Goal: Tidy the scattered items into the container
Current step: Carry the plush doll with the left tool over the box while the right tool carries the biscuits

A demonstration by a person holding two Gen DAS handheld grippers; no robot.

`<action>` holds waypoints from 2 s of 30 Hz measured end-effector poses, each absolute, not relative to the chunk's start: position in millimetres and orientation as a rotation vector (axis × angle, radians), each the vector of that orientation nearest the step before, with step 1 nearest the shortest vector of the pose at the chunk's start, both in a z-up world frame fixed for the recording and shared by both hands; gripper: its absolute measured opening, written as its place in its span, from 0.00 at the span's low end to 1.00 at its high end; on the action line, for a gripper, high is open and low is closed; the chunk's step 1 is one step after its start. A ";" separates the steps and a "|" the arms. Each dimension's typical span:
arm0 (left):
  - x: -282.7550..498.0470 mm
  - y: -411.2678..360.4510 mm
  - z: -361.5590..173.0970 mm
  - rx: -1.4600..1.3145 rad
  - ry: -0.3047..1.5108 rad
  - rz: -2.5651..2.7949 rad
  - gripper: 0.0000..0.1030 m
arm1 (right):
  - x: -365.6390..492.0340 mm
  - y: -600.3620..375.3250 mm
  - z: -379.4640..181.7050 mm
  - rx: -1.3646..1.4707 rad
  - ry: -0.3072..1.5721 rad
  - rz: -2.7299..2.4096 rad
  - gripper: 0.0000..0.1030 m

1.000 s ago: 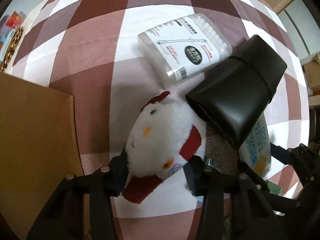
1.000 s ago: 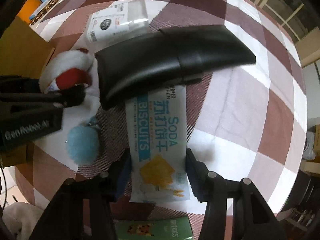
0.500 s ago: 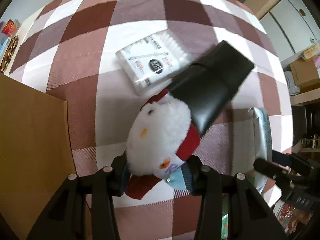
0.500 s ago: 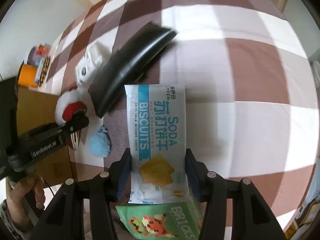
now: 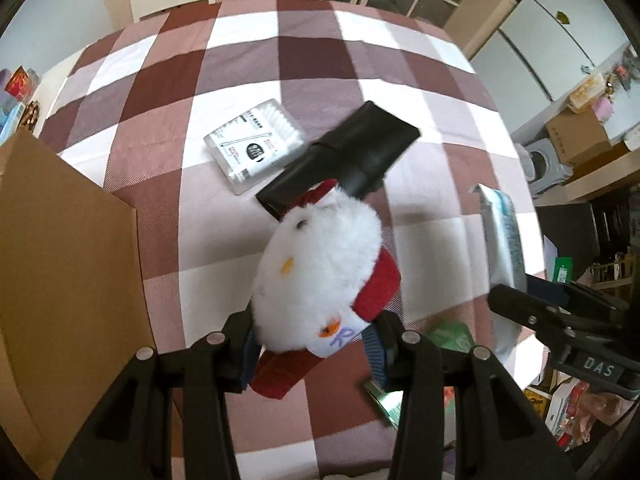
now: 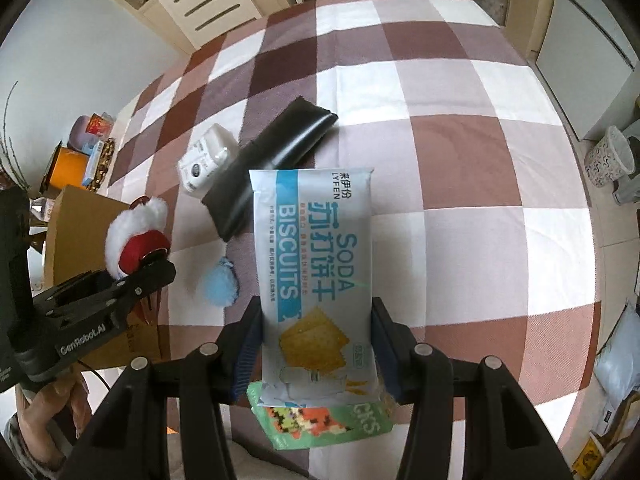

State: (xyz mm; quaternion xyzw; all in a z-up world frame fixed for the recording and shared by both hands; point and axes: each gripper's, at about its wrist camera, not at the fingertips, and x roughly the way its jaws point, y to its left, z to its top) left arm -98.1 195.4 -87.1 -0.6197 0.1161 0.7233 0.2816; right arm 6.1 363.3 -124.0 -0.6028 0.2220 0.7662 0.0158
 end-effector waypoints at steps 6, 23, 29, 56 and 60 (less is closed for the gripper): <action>-74.7 184.2 -57.5 -1.609 0.282 1.923 0.43 | 16.1 352.2 -102.8 -1.845 0.669 2.426 0.50; -61.5 96.7 9.3 -1.549 0.147 2.053 0.43 | -4.1 288.1 -46.4 -1.848 0.501 2.610 0.50; -67.5 62.0 20.8 -1.558 0.089 2.105 0.43 | -20.7 248.9 -30.9 -1.884 0.424 2.682 0.50; -99.8 -77.4 44.6 -1.595 -0.173 2.306 0.43 | -80.4 102.5 3.9 -2.037 0.118 2.903 0.51; -104.1 -89.5 37.0 -1.622 -0.191 2.308 0.43 | -86.2 83.5 2.9 -2.074 0.077 2.919 0.51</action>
